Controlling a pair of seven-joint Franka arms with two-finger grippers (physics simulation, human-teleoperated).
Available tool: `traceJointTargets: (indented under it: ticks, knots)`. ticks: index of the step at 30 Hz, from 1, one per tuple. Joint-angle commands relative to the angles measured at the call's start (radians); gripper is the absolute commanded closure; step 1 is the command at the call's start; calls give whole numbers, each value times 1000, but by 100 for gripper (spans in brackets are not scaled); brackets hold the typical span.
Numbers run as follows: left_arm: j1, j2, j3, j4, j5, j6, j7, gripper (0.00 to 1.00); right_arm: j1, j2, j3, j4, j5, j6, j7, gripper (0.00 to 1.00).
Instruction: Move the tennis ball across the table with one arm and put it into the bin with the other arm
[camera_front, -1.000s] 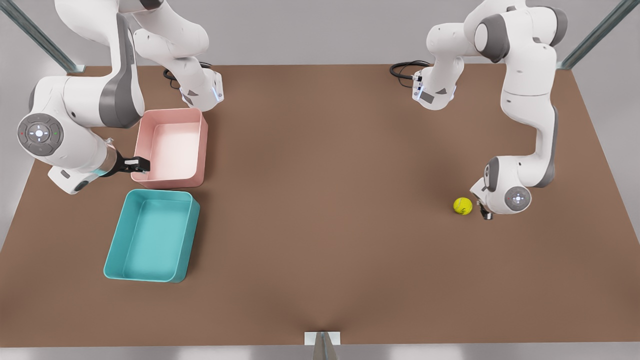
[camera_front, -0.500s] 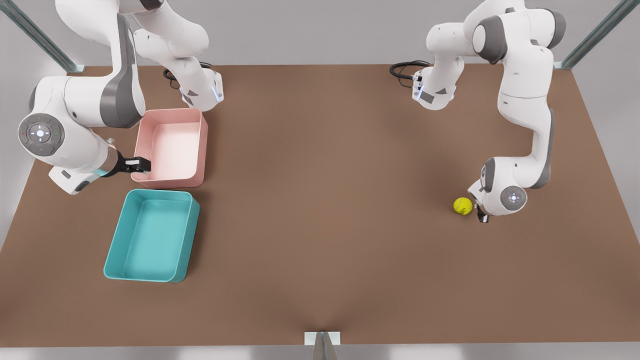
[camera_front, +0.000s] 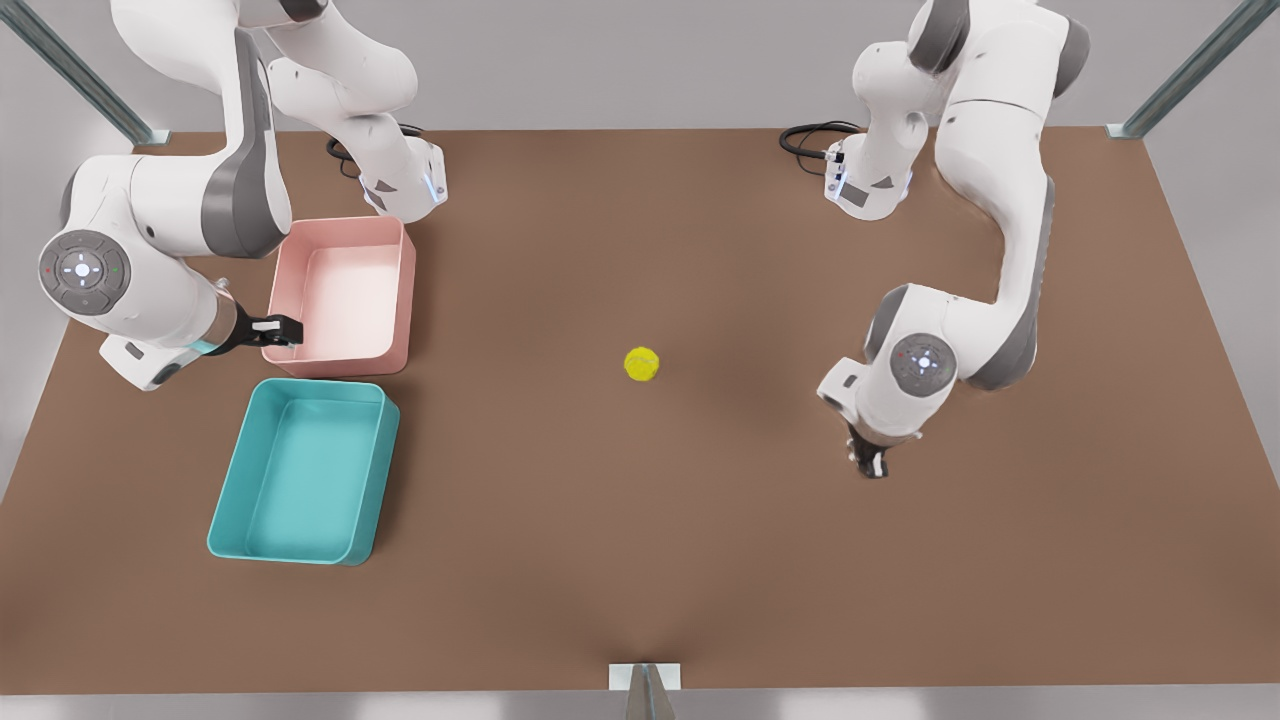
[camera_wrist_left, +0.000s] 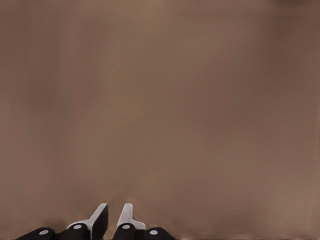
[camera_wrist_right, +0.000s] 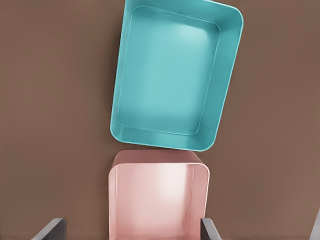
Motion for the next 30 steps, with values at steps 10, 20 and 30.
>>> traceJointTargets:
  ticks: [10,20,30]
  knots:
    - [-32,-59,113,313,-210,-721,-1394,0,258,223,4,106,72,213,339,0]
    - [-32,-55,109,298,-210,-742,-1356,0,264,-80,-6,-511,50,630,339,0]
    - [-30,-55,109,296,-208,-745,-1356,0,276,-64,30,-558,4,540,-635,0]
